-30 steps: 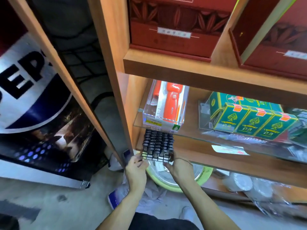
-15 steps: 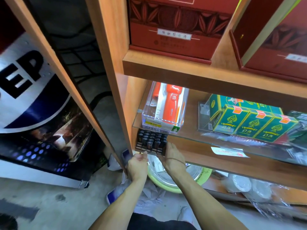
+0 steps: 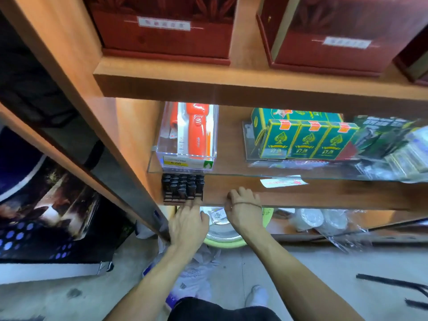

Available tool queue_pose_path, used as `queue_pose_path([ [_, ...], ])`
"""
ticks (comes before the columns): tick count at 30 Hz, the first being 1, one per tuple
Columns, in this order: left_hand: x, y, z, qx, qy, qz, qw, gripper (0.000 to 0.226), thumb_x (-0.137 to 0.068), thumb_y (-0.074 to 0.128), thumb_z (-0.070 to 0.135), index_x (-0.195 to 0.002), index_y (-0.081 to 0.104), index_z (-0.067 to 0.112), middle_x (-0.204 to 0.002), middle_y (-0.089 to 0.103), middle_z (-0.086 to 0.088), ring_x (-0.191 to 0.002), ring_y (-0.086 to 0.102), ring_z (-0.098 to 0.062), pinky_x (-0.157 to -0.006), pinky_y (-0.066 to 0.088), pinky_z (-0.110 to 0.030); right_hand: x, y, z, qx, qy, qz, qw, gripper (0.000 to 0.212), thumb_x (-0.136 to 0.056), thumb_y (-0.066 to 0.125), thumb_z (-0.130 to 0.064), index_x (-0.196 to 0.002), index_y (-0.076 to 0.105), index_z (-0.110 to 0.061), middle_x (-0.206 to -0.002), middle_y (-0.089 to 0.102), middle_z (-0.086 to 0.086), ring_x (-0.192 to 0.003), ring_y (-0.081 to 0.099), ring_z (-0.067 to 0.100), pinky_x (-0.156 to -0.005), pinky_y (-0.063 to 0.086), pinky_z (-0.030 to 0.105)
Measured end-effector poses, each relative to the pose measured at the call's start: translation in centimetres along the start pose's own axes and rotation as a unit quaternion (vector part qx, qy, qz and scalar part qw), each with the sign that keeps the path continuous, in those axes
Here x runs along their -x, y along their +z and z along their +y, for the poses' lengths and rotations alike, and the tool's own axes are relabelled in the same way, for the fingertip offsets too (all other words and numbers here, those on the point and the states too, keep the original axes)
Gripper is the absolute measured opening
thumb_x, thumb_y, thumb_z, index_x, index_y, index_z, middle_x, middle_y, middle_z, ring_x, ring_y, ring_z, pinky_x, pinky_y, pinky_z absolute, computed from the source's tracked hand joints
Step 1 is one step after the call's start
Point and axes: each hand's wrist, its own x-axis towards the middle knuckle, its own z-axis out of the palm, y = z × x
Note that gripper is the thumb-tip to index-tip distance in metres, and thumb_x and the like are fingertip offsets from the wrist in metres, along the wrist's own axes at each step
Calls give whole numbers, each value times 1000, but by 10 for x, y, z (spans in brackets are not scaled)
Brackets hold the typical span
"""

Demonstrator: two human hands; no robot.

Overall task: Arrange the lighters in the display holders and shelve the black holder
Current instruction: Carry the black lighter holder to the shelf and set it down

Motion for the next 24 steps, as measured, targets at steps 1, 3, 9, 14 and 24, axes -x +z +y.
queue_pose_path([
  [1,0,-1,9,-54,41,-6,998,29,-79,62,29,-101,75,15,-95,70,-5,-87,69,-30,-63,53,-38,4,-2,11,16,17,3,1000,13,-74,69,-28,-82,63,-20,-83,57,4,-78,56,33,-74,41,42],
  [3,1,-5,30,-131,86,-15,988,22,-77,65,32,-88,75,15,-89,68,-7,-87,67,-30,-65,51,-38,16,-9,32,24,42,-16,999,20,-71,68,-33,-86,65,-21,-86,59,4,-83,59,33,-83,45,45],
  [9,16,-3,109,-182,189,-52,964,33,-89,53,39,-114,66,22,-108,68,-5,-101,65,-29,-80,46,-39,67,-46,103,70,123,15,990,24,-69,74,-38,-84,71,-20,-84,66,5,-81,66,32,-87,45,47],
  [14,57,20,193,-191,294,-63,934,41,-85,59,40,-121,65,22,-112,67,-6,-107,63,-30,-85,45,-41,139,-85,177,68,222,46,972,37,-81,43,-41,-89,71,-18,-88,69,7,-88,66,34,-98,47,55],
  [24,218,63,364,-180,490,-80,849,31,-70,66,40,-93,73,21,-86,71,-8,-80,67,-32,-73,48,-39,347,-148,306,48,416,96,903,33,-81,68,-47,-99,69,-19,-97,68,7,-90,67,34,-100,49,55],
])
